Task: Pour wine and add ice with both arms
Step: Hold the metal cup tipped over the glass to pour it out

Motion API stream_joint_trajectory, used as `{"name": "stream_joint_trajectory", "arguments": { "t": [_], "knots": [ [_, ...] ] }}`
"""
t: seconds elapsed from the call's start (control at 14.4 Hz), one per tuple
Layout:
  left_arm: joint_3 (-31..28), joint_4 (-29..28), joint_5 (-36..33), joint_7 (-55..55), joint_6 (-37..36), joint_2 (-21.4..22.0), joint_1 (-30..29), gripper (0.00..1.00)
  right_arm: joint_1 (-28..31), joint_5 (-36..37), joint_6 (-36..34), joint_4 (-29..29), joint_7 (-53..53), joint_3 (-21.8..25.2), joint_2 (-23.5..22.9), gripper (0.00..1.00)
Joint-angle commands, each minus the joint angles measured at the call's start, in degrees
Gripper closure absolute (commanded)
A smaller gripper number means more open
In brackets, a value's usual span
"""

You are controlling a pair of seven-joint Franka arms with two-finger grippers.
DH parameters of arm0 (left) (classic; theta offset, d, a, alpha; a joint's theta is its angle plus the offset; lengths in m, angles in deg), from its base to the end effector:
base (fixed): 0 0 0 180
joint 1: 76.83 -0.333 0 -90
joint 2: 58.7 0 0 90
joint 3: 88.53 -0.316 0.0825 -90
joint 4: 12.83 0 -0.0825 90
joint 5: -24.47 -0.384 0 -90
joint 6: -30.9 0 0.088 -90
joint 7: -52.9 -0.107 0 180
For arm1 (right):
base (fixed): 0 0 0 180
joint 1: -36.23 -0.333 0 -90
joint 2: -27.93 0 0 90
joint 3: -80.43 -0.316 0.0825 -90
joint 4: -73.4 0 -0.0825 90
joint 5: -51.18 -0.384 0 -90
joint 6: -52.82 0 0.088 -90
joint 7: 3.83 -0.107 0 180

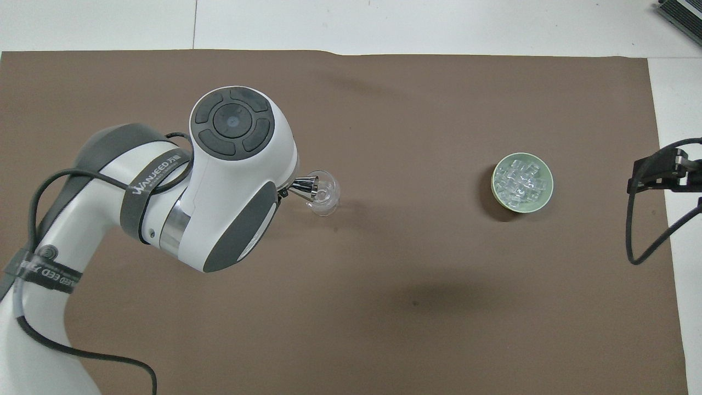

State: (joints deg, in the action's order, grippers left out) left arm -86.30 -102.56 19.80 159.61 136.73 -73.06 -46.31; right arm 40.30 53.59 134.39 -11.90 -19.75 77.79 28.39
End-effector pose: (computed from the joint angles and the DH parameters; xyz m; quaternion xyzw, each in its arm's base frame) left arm 0.5448 -0.3399 0.5012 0.8042 0.5932 0.0377 0.0024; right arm 0.5364 -0.0183 0.6546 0.9876 -0.1532 -0.0256 0.0245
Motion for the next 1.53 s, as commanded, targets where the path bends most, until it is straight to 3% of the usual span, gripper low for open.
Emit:
{"name": "stream_joint_trajectory", "arguments": {
  "t": [0.0,1.11,1.46],
  "knots": [
    [-0.9,2.8,-2.2,1.5,-2.3,-1.4,1.4,1.0,0.3,-0.3,1.0,-0.5,1.0,-0.2,0.2,0.0],
    [-0.8,4.5,-3.9,2.4,-3.1,-2.2,1.7,1.0,0.3,-0.3,1.0,-0.5,1.0,-0.2,0.2,0.0],
    [-0.9,4.5,0.0,2.2,-2.2,-1.8,1.0,1.0,0.3,-0.3,0.9,-0.5,1.0,-0.2,0.2,0.0]
  ]
}}
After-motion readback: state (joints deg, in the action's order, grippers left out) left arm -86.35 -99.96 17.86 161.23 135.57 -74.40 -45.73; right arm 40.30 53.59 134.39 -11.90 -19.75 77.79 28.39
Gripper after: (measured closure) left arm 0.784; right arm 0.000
